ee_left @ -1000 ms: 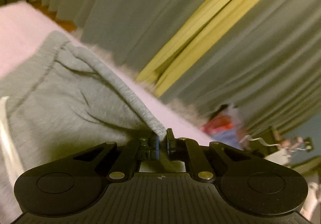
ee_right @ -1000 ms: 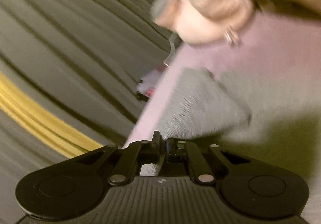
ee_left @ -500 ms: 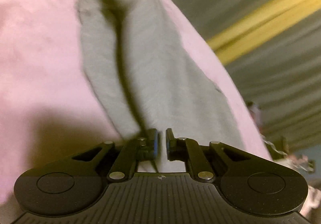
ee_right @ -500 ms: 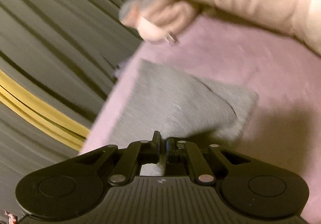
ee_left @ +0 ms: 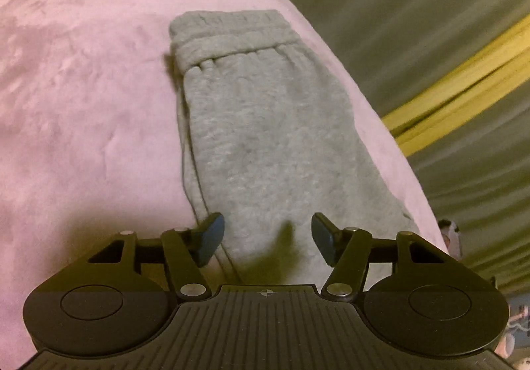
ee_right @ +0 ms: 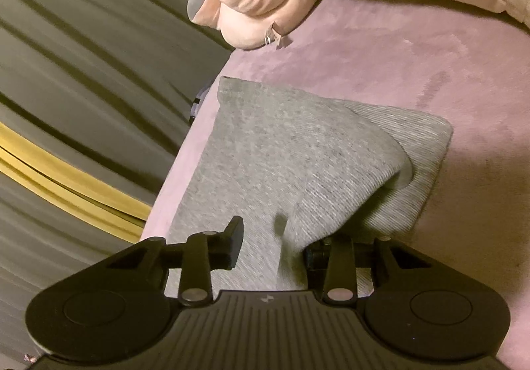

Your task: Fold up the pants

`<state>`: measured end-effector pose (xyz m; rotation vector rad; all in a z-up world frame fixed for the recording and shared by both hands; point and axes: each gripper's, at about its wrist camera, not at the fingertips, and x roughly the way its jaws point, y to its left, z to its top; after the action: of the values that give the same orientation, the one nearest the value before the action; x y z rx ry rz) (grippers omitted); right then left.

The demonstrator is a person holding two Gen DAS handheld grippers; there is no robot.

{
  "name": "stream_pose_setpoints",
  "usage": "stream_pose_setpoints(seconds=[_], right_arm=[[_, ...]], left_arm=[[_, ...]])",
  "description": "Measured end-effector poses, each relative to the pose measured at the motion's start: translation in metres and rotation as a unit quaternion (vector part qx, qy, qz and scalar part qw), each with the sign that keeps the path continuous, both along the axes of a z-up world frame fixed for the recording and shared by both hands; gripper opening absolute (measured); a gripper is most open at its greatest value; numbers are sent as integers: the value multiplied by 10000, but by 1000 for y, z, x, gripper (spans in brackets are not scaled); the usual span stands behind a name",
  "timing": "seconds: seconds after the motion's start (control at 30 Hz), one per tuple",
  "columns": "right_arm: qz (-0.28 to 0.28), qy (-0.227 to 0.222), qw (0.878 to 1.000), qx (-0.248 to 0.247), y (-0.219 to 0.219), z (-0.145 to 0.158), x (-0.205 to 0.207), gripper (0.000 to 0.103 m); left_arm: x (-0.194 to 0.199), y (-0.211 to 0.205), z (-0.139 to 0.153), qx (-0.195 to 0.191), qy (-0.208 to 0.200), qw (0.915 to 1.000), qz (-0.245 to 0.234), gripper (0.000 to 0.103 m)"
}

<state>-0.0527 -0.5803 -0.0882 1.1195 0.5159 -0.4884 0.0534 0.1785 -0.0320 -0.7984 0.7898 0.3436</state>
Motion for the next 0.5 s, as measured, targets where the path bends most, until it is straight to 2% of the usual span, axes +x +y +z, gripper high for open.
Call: stream_pose_setpoints(seconds=[0.03,0.07,0.17,0.3,0.4,0.47,0.5], right_arm=[[14,-7,10000,-75,1,2,-1,14],[27,38,9998,-189,1,5,1,8],[59,143,9989,-435,2,10,0,7],[-1,362,9988,-330,0,2,-3,9],[-137,353,9993,-4,-6,-7,-8,12],[-143,360,9992,-19,-8,-6,-11,12],[-104,379,9992,-111,-7,-3,-11,9]], left_arm=[[0,1,0,-2,-41,10000,26,64],[0,1,-2,22,-44,10000,68,64],[-2,2,-7,35,35,9998,205,63],[-4,3,-7,40,118,9997,225,63],[-4,1,-5,108,65,9997,212,63],[-4,-1,-3,166,46,9997,191,63],[-3,-2,-3,191,33,9996,192,63]])
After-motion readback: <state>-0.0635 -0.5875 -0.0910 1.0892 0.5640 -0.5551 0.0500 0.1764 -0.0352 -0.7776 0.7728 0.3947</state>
